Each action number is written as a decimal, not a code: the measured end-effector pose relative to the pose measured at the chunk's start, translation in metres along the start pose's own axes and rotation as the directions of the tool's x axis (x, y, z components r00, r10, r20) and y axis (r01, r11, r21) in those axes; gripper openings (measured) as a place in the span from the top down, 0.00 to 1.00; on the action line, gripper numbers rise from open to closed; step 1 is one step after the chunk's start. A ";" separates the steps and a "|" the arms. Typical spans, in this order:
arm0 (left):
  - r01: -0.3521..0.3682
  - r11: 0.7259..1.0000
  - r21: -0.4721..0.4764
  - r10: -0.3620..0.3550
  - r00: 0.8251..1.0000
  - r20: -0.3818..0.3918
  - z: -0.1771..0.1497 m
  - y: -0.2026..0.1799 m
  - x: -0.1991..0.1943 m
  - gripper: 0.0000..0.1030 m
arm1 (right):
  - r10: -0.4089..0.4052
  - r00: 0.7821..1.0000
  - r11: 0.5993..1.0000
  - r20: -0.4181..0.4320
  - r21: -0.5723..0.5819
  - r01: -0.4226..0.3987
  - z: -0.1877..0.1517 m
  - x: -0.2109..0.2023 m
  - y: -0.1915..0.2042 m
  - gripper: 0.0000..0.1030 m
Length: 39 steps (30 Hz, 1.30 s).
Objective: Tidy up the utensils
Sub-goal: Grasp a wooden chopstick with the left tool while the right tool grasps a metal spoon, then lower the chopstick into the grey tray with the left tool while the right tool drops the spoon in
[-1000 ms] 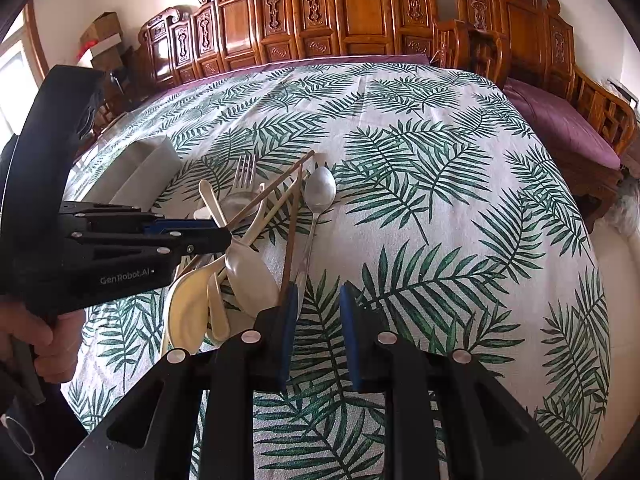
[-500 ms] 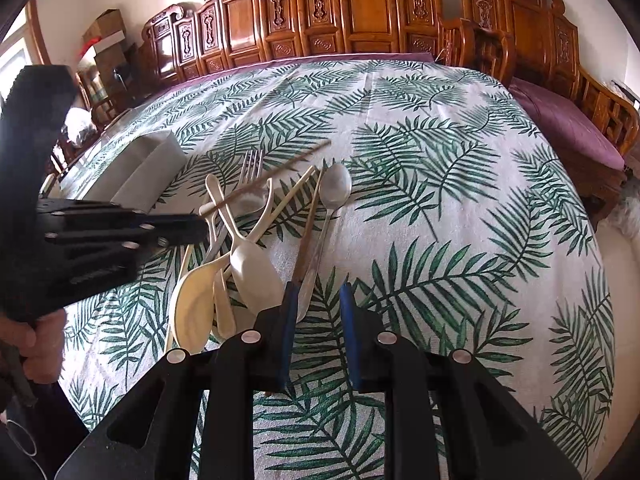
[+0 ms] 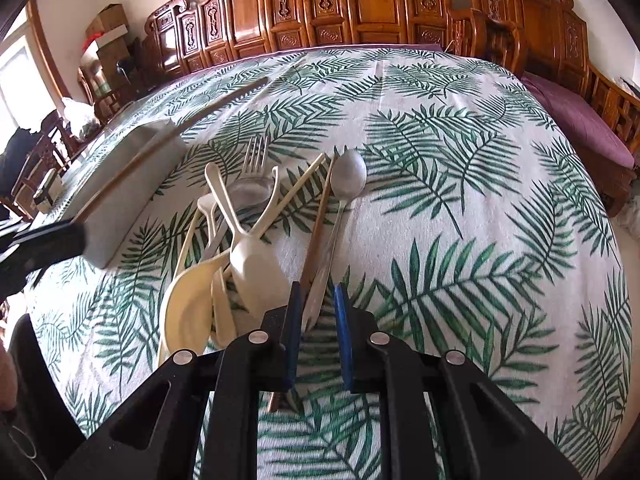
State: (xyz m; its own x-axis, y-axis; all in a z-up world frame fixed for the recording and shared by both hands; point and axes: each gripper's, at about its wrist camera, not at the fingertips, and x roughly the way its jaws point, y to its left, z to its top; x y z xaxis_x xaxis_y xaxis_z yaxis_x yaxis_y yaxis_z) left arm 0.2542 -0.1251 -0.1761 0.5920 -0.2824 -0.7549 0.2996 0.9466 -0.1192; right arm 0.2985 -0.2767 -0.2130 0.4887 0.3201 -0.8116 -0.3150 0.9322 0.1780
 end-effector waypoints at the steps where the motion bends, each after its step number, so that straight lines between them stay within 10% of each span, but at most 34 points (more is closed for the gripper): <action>1: -0.001 1.000 0.003 0.001 1.000 0.003 0.000 0.000 -0.002 0.96 | 0.000 1.000 1.000 0.004 0.004 0.000 0.003 0.001 -0.001 0.83; 39: -0.040 0.996 -0.084 0.049 0.992 0.114 -0.005 0.067 -0.062 0.96 | -0.231 0.961 0.973 -0.153 -0.031 0.229 0.050 0.038 -0.006 0.97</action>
State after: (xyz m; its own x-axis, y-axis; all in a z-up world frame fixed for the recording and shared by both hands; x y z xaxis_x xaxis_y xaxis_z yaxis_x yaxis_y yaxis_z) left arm 0.2340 -0.0436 -0.1405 0.6871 -0.2515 -0.6816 0.2123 0.9667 -0.1426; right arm 0.3594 -0.2613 -0.2165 0.4180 0.0662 -0.9060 -0.2195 0.9752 -0.0300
